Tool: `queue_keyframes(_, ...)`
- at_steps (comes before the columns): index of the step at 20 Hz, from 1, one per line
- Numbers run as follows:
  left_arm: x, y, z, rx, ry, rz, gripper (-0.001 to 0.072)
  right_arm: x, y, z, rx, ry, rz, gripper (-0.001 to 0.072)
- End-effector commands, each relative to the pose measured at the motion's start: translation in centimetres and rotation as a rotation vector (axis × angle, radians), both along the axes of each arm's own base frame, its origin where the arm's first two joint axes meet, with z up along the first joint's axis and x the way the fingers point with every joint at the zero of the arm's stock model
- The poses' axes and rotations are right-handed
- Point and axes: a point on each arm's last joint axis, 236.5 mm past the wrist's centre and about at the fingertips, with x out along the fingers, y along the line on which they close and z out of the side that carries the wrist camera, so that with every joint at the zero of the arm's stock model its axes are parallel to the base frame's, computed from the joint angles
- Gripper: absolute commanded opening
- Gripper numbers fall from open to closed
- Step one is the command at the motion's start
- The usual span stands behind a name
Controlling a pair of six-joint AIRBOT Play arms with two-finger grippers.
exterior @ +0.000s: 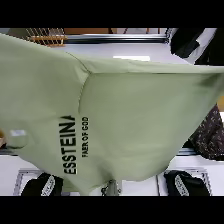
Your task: Fold the clothes and pants, and hang the long-sleeved shirts on hangers.
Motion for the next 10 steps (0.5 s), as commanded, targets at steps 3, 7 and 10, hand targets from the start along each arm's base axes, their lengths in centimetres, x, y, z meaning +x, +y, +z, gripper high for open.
queue_keyframes(3, 14.3, 2.0, -19.7, -0.053, 0.433, -0.045, 0.0007, 11.3, 1.0, -14.7, 0.039, 0.369, 0.097, 0.0009)
queue_keyframes(7, 22.0, 2.3, -30.5, -0.066, 0.538, -0.027, 0.0007, 19.0, 1.1, -23.3, 0.066, 0.466, 0.086, 0.0009)
queue_keyframes(10, 25.6, 2.9, -35.3, -0.084, 0.598, -0.022, 0.0007, 23.7, 0.9, -26.5, 0.092, 0.463, 0.053, 0.0008)
